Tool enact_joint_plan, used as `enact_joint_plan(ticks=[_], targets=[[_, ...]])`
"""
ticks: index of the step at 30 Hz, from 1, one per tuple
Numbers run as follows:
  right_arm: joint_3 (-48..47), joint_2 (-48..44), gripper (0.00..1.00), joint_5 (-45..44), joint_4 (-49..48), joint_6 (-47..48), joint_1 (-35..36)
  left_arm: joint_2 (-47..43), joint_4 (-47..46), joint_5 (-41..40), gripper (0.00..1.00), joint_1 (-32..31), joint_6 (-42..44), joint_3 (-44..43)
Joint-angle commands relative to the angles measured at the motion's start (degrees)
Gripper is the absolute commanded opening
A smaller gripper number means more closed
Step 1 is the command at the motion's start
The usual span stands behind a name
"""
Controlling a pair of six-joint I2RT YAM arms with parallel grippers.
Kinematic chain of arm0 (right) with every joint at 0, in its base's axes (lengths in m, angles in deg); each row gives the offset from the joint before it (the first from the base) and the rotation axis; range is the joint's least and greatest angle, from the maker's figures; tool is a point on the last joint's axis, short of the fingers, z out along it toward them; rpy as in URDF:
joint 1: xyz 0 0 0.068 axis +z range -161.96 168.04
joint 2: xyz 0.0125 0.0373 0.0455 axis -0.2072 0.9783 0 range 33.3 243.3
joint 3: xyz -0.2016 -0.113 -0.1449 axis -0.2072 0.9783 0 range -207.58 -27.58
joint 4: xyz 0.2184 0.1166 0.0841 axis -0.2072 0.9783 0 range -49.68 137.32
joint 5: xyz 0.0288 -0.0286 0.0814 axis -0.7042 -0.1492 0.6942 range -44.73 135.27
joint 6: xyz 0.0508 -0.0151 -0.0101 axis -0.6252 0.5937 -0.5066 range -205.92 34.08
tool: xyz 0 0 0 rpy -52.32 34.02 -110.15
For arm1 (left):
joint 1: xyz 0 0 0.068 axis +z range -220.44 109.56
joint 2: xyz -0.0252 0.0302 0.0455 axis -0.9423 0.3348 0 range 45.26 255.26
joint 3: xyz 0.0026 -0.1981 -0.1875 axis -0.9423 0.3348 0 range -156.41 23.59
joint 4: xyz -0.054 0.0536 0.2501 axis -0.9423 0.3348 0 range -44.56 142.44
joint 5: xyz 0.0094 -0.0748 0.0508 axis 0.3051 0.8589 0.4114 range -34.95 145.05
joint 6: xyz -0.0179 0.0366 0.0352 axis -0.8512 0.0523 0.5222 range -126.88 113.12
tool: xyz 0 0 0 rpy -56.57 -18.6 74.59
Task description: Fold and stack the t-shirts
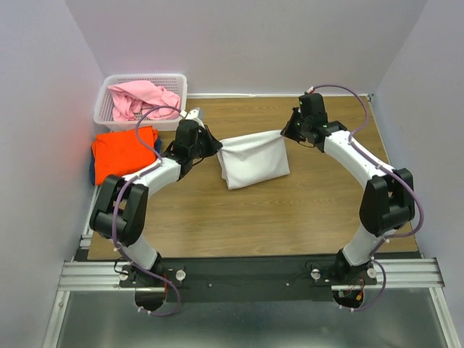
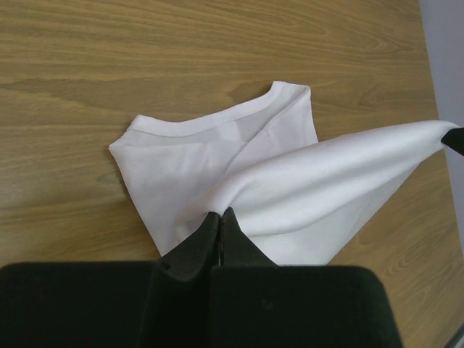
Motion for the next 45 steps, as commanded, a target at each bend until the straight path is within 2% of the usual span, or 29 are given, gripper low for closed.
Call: enact_joint_plan(ticks=[1,11,18,26,29,30,32,35,36,37,38,39,40,42,45], targets=[[-4.13,4.47,0.01,3.05,-1.92,1.89,-0.99,3.11,-0.34,1.11,0.00,1.30,1.37,-3.29],[-11.07,14.58,0.01,7.01,-2.28,2.69,-2.48,7.33,3.96,-3.98,0.00,2.80,2.42,-8.82],[-14.24,19.68,0.01,7.71,-2.45,2.60,-3.36,14.54,6.25,-1.44,0.00,3.85,5.32,-15.41],[-19.34,25.83,0.03,10.44,-2.45,2.95,-4.41,19.02,6.69,-2.23,0.00,5.43,5.23,-17.62],[-21.09,27.94,0.08,11.41,-2.45,3.12,-4.59,20.95,7.48,-1.26,0.07,5.79,6.46,-19.81],[-21.45,28.73,0.11,11.49,-2.45,3.21,-4.68,21.66,7.74,-1.09,0.14,5.88,6.73,-20.77],[-22.33,29.79,0.16,11.41,-2.45,3.21,-5.03,22.28,7.83,-0.82,0.16,5.88,7.08,-21.31],[-24.35,31.37,0.31,13.07,-2.37,3.74,-5.64,23.24,8.71,-0.12,0.35,5.96,7.69,-23.06],[-24.96,31.72,0.42,13.69,-2.37,3.83,-5.91,23.42,9.06,0.06,0.45,5.96,7.87,-23.59],[-25.49,31.55,0.85,14.82,-2.28,4.00,-6.00,23.16,9.32,0.41,0.59,5.96,7.87,-24.03],[-25.50,31.20,1.00,15.01,-2.28,4.44,-6.00,22.81,9.41,0.41,0.67,5.96,7.70,-24.12],[-25.15,30.68,1.00,15.18,-2.28,4.70,-6.00,22.37,9.41,0.58,0.74,5.96,7.70,-24.04],[-24.19,30.15,1.00,15.36,-2.36,4.79,-6.08,21.41,9.59,0.50,0.88,5.96,7.70,-23.95],[-22.87,27.70,1.00,15.36,-2.37,5.06,-6.00,19.31,9.85,0.41,0.93,5.88,7.79,-23.42],[-19.09,23.40,1.00,16.41,-2.45,5.15,-6.00,16.75,9.85,0.76,0.93,5.70,7.44,-22.19]])
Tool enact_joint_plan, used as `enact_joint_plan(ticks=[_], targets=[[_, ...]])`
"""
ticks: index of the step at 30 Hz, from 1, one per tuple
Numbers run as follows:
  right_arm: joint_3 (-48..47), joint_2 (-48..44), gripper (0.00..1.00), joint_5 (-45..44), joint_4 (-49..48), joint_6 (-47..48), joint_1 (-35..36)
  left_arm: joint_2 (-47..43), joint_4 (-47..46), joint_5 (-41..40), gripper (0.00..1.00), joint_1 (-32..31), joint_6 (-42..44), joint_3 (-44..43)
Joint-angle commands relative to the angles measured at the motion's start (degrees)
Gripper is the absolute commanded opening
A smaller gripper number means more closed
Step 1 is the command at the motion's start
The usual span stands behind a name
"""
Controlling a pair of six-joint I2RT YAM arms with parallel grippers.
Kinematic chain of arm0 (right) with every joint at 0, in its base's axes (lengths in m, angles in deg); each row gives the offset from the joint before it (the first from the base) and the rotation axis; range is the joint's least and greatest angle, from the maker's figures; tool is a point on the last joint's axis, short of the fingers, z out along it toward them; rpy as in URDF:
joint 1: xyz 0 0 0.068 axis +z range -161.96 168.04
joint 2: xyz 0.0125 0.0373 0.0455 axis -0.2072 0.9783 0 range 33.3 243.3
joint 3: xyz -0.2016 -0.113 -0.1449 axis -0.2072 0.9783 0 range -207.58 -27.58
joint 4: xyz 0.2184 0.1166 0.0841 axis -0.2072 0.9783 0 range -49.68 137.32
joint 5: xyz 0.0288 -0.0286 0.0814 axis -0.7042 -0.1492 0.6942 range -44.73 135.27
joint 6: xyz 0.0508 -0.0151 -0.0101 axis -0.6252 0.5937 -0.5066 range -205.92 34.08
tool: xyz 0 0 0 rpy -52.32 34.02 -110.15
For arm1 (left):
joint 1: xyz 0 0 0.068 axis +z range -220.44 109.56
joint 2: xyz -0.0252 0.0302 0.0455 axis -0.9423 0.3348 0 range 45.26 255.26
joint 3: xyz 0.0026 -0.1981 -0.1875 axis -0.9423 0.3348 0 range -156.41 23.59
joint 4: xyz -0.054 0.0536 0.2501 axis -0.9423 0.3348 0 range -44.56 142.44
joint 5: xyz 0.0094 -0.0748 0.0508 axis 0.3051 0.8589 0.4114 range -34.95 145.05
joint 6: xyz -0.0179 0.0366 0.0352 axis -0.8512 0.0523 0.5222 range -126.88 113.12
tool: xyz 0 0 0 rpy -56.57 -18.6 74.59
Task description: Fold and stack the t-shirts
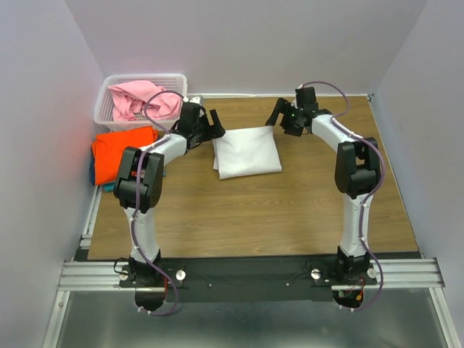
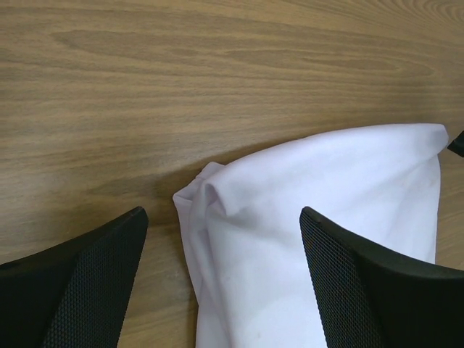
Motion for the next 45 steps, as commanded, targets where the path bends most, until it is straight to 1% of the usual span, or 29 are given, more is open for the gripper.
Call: enact_joint_plan(ticks=[1,4,6,7,11,15,23,28,33,41,44,45], targets=[[4.15,-7.26,1.00,3.78,0.04,1.15,-0.07,-7.14,0.56,0.94,0.93,-0.11,0.27,1.65],[7.75,-10.77,1.00,6.59,-0.40,1.15,0.01,-10.13,0.22,0.85,0.93,-1.69,0.00,3.59],[10.99,-12.28,1.00,10.02,-2.33,0.62,0.19,-10.67,-0.75,2.34,0.93,-2.75,0.70,4.12],[11.97,-13.07,1.00,10.90,-3.81,0.36,0.54,-10.33,-1.10,4.17,0.94,-3.36,0.79,3.86],[13.74,-12.46,1.00,14.16,-8.39,-0.70,0.72,-7.95,-2.42,7.26,0.94,-3.72,-0.35,3.25],[10.14,-8.16,1.00,15.56,-9.45,-1.66,0.72,-4.79,-2.42,7.53,0.94,-3.89,-0.70,1.40],[0.92,0.98,1.00,18.38,-10.24,-3.16,0.63,3.12,-0.15,6.57,0.94,-3.89,0.27,-5.98],[-1.46,5.46,1.00,18.20,-10.33,-3.95,0.72,5.23,0.21,4.90,0.94,-3.63,0.35,-6.78],[-1.82,7.31,1.00,17.24,-10.33,-4.13,0.72,6.46,0.30,4.54,0.94,-2.67,0.35,-6.34],[2.30,8.02,1.00,16.89,-11.21,-5.00,0.72,8.31,-1.11,5.33,0.94,-2.22,-0.44,-3.35],[6.78,6.09,1.00,16.53,-13.67,-6.32,0.63,8.05,-2.59,5.94,0.94,-2.22,-1.14,-1.25],[9.58,5.30,1.00,16.36,-14.28,-6.76,0.72,7.79,-3.03,6.03,0.94,-2.22,-1.23,-0.63]])
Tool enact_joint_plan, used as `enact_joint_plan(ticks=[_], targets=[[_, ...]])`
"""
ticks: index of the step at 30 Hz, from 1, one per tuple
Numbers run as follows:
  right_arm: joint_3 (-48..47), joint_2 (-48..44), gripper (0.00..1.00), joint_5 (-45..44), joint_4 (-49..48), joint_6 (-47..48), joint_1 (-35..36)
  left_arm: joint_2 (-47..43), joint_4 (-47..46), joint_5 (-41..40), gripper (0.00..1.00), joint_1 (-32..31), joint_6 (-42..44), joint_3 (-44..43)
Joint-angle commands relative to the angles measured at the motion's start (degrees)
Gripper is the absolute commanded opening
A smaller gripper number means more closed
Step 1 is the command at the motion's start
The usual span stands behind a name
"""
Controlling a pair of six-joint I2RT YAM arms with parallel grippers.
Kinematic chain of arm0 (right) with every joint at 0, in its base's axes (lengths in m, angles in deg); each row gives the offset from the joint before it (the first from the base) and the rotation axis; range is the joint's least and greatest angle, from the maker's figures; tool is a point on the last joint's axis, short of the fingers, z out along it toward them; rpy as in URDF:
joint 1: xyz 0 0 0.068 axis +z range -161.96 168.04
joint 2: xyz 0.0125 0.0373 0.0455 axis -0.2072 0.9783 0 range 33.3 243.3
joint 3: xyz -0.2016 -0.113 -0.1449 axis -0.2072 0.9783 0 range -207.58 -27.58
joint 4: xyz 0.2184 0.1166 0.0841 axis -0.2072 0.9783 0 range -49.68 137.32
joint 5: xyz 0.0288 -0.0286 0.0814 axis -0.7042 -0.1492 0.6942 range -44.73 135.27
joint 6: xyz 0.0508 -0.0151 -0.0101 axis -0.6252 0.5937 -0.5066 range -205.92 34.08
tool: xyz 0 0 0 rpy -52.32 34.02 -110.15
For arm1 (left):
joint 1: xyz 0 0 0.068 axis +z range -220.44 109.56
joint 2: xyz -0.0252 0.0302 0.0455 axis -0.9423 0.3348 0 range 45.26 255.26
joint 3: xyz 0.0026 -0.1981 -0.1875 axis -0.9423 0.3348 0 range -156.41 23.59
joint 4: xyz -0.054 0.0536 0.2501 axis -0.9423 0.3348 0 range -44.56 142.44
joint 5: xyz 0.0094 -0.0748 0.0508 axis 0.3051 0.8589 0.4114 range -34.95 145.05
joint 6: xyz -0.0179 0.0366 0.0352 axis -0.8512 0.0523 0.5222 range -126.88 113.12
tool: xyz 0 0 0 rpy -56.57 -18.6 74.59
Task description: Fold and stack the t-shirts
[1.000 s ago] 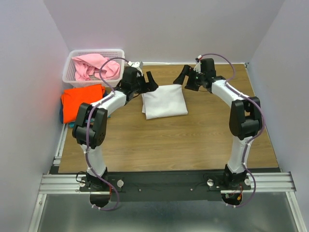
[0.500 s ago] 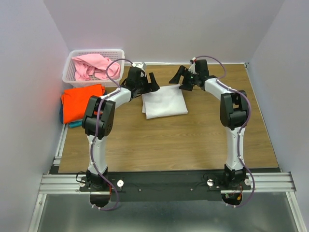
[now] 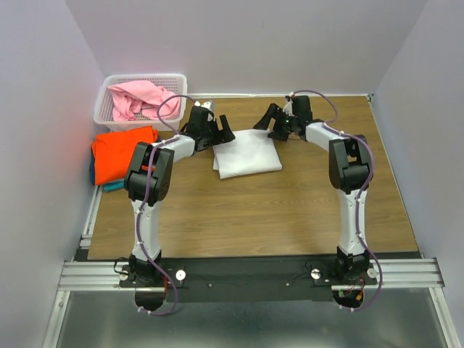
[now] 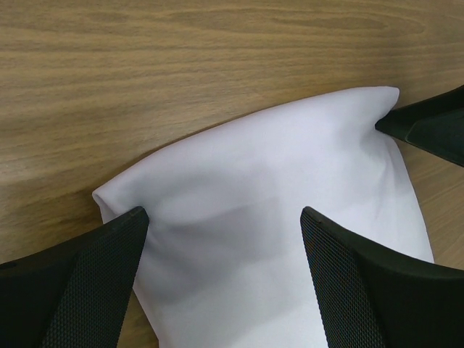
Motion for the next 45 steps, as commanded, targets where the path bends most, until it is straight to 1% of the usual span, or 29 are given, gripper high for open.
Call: enact_joint_plan(ticks=[1,6,7,9,12,14,15,16,18,24,28,29,30,32,33,35,37,39,40,41,42,43,44,45], targets=[[7.85,-2.39,1.00,-0.43,-2.15,-1.74,0.41,0.11,-1.79,0.83,0.94,0.18,-0.92,4.07],[17.08,-8.02,1.00,-1.83,-6.38,-3.23,0.76,-2.61,-3.99,0.83,0.94,0.18,-1.54,9.17],[20.66,-9.34,1.00,-2.27,-7.52,-3.32,1.11,-3.92,-4.26,0.75,0.94,0.18,-1.63,11.53],[24.02,-12.59,1.00,-3.15,-8.32,-3.58,1.38,-5.60,-6.09,0.92,0.94,0.01,-2.41,14.61],[30.44,-16.99,1.00,-3.68,-9.81,-3.93,2.08,-10.59,-9.08,1.19,0.94,-0.43,-3.47,22.86],[34.04,-19.36,1.00,-4.29,-11.48,-4.11,2.69,-12.71,-10.93,0.92,0.94,-0.87,-4.09,26.04],[37.28,-20.68,1.00,-5.34,-11.83,-4.20,3.04,-13.77,-11.46,0.83,0.94,-1.31,-4.09,27.54],[39.22,-23.12,1.00,-5.70,-12.62,-4.46,3.92,-15.87,-12.07,0.40,0.94,-1.57,-4.61,30.33],[43.61,-25.25,1.00,-7.53,-13.06,-4.72,4.45,-17.99,-12.78,-0.66,0.94,-2.28,-4.79,33.07],[52.15,-34.04,1.00,-10.88,-14.91,-5.51,6.65,-26.07,-14.10,-3.21,0.94,-5.09,-6.90,41.95],[54.53,-39.30,1.00,-10.89,-15.00,-5.08,7.35,-32.65,-13.75,-5.67,0.95,-6.58,-8.13,45.74],[54.71,-39.32,1.00,-10.71,-15.00,-4.90,7.44,-33.89,-13.58,-5.93,0.95,-6.85,-8.31,46.00],[54.80,-41.24,1.00,-10.45,-14.82,-4.64,7.62,-35.12,-13.14,-6.11,0.96,-7.03,-8.22,46.09],[54.71,-42.92,1.00,-10.19,-14.82,-4.11,7.62,-39.43,-11.65,-7.95,0.98,-7.99,-7.87,46.27],[54.71,-44.93,1.00,-10.10,-14.65,-3.85,7.71,-42.23,-10.68,-8.83,0.98,-8.17,-7.78,46.10],[54.10,-47.04,1.00,-10.18,-14.04,-3.67,7.71,-45.05,-7.88,-10.84,0.98,-8.52,-7.78,45.83],[53.31,-50.72,1.00,-11.76,-12.46,-2.89,7.71,-49.43,-6.11,-12.08,0.98,-8.52,-7.87,45.92],[52.69,-53.63,1.00,-15.44,-9.73,-2.35,7.62,-52.43,-3.91,-13.58,0.98,-8.61,-8.39,46.88],[52.86,-57.21,1.00,-16.85,-8.94,-2.44,7.62,-55.15,-3.21,-13.67,0.98,-8.61,-8.66,47.32],[53.04,-58.90,1.00,-18.52,-7.72,-2.35,7.62,-56.65,-2.07,-13.58,0.98,-8.61,-9.18,48.54],[54.26,-61.10,1.00,-22.62,-7.18,-2.87,7.62,-57.97,-1.28,-15.50,0.98,-8.87,-9.80,49.17],[55.05,-63.12,1.00,-24.75,-6.83,-3.66,7.53,-59.47,-0.31,-15.95,0.98,-8.96,-10.76,49.87],[56.19,-67.32,1.00,-30.43,-6.13,-4.45,7.62,-62.09,1.52,-16.74,0.98,-9.22,-12.42,51.44],[57.34,-69.27,1.00,-33.36,-5.60,-5.68,7.62,-63.42,2.24,-17.01,0.98,-9.66,-13.57,52.33]])
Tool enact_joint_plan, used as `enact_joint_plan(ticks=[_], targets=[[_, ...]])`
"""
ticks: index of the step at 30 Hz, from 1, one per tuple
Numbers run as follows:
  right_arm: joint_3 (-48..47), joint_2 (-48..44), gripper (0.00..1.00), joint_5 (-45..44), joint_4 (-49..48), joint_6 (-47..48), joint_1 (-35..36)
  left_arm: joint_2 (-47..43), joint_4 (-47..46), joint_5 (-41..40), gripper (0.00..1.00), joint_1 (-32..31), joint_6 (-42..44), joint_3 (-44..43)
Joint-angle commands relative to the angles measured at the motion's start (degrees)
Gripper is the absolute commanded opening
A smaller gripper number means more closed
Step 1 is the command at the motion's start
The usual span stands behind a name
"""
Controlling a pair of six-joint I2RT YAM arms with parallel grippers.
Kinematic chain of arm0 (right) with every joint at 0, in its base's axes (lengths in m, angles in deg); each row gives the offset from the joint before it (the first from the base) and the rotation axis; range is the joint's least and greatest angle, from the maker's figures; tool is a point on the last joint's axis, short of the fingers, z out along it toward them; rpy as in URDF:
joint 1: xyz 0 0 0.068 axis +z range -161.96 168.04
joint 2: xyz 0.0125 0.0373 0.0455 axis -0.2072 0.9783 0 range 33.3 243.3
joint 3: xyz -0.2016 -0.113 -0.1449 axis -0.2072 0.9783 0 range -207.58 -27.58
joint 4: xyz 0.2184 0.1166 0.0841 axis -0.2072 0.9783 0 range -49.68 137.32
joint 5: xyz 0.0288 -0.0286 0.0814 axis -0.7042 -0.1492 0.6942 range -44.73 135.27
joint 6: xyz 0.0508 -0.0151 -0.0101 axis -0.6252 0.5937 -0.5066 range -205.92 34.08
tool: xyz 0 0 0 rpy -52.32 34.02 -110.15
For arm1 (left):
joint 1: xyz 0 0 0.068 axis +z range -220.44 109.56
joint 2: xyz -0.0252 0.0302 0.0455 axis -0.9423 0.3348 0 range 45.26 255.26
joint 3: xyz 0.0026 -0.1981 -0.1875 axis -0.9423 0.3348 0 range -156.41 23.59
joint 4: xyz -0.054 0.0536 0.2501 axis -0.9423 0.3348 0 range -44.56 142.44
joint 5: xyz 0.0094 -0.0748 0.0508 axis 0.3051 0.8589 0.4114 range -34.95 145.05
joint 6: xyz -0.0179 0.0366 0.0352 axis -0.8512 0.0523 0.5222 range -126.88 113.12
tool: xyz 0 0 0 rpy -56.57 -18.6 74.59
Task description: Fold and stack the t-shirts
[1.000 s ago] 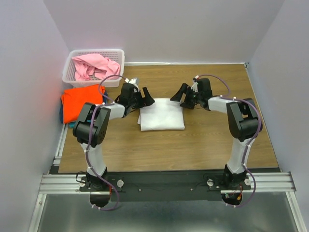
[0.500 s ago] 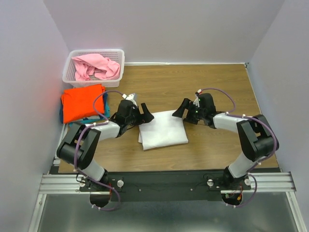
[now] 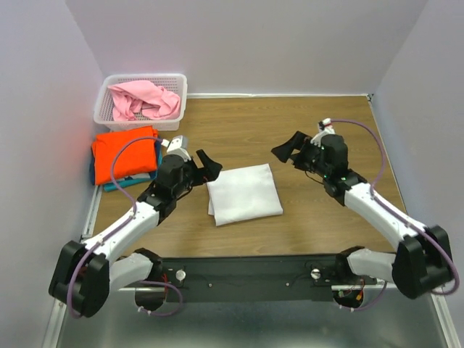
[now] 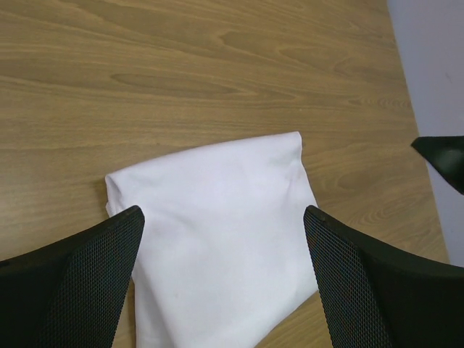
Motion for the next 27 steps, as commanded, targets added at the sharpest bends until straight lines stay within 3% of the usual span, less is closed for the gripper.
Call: enact_joint_plan(ticks=[1,6,9,21,27], targets=[[5.53,-9.83,1.00,-18.23,4.76,-4.98,0.30,-7.25,7.01,-5.05,0.98,-1.94,-5.07,4.79],[13.11,-21.07,1.00,-31.41,5.38,-11.07,0.21,-12.28,7.45,-4.97,0.98,-3.36,-8.24,11.74],[15.49,-24.43,1.00,-33.54,5.38,-11.69,0.21,-12.47,6.66,-5.32,0.98,-3.80,-10.17,13.59],[15.14,-22.86,1.00,-31.35,6.00,-9.93,0.21,1.68,3.15,-4.97,0.98,-5.82,-9.83,10.96],[14.97,-22.42,1.00,-31.26,5.91,-9.76,0.21,7.13,1.48,-4.79,0.92,-8.45,-9.30,8.94]])
